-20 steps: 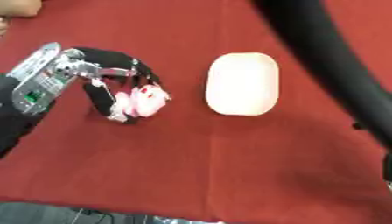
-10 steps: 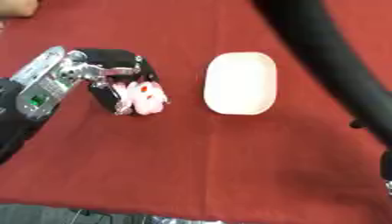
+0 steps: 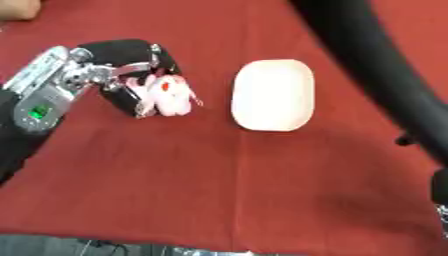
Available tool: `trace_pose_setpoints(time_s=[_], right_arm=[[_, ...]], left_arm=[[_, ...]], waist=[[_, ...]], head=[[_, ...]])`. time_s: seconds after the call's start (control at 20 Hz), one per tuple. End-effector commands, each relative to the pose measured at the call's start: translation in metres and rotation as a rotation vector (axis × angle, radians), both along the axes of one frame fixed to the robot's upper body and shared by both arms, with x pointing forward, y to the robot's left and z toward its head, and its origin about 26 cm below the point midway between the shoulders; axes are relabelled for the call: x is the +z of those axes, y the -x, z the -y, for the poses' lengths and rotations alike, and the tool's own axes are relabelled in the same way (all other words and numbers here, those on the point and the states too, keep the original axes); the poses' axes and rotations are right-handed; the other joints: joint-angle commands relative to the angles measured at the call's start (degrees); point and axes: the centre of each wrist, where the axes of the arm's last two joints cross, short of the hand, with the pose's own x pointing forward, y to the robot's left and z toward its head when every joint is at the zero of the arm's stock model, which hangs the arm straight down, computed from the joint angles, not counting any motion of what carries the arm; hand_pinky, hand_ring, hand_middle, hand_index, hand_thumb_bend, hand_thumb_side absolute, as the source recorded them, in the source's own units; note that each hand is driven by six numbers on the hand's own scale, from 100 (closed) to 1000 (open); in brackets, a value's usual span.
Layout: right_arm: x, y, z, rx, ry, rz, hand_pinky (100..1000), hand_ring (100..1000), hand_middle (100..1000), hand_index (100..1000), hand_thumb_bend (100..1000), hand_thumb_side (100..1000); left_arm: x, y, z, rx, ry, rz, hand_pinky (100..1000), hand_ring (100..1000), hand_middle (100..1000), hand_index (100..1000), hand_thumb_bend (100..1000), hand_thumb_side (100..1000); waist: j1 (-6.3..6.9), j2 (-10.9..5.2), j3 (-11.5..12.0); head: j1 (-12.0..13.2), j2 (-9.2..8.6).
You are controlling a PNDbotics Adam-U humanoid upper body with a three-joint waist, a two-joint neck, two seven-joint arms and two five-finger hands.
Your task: Pick up objects on the table and place them in the box.
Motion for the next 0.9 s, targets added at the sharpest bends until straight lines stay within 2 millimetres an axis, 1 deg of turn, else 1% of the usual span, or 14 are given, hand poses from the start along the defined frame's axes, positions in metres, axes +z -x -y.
trace_pose_setpoints(time_s=[0.05,0.1,0.2,0.35,0.65,0.75,0.8,0.85,0.9], right_arm=[[0.003,0.003,-0.001,0.009,-0.001,0.011,583,780,845,945,100,735],[0.003,0.003,-0.001,0.010,0.000,0.010,583,780,845,945,100,726],[0.003,0.003,-0.001,0.011,0.000,0.008,584,780,845,944,100,735],[0.003,0.003,-0.001,0.013,0.001,0.007,584,780,845,943,100,736],[0.004,0.003,-0.001,0.020,-0.001,0.009,584,779,843,940,100,736],[0.004,0.003,-0.001,0.023,-0.001,0.010,584,779,843,939,100,737],[0.004,0.003,-0.001,0.026,-0.001,0.011,584,778,842,938,100,737],[0.004,0.002,-0.001,0.028,-0.002,0.011,584,778,842,938,100,737],[0.005,0.002,-0.002,0.031,-0.002,0.013,585,778,842,937,100,738]], left_arm=[[0.024,0.001,-0.002,0.020,-0.004,0.092,125,341,381,524,128,100],[0.030,-0.001,0.001,0.014,-0.001,0.108,125,348,390,532,102,100],[0.038,-0.003,0.008,-0.001,0.003,0.135,124,353,398,541,100,100],[0.045,-0.010,0.021,-0.030,0.014,0.147,122,356,406,552,100,100],[0.044,-0.028,0.054,-0.106,0.037,0.113,117,367,419,570,100,134],[0.042,-0.033,0.065,-0.133,0.044,0.102,132,376,424,574,100,146],[0.041,-0.035,0.071,-0.147,0.047,0.095,177,392,431,576,100,157],[0.039,-0.038,0.076,-0.156,0.048,0.088,168,389,430,576,100,155],[0.038,-0.040,0.081,-0.168,0.049,0.080,215,407,442,579,100,162]], waist=[[-0.59,-1.41,0.2],[-0.59,-1.48,0.2],[-0.60,-1.60,0.2],[-0.62,-1.72,0.1],[-0.77,-2.04,-0.3],[-0.81,-2.17,-0.4],[-0.80,-2.23,-0.6],[-0.79,-2.26,-0.7],[-0.75,-2.30,-0.9]], head=[[-0.3,-0.61],[-0.3,-0.62],[-0.5,-0.58],[-0.6,-0.55],[-1.1,-0.34],[-1.1,-0.18],[-1.1,-0.14],[-1.1,-0.11],[-1.0,-0.10]])
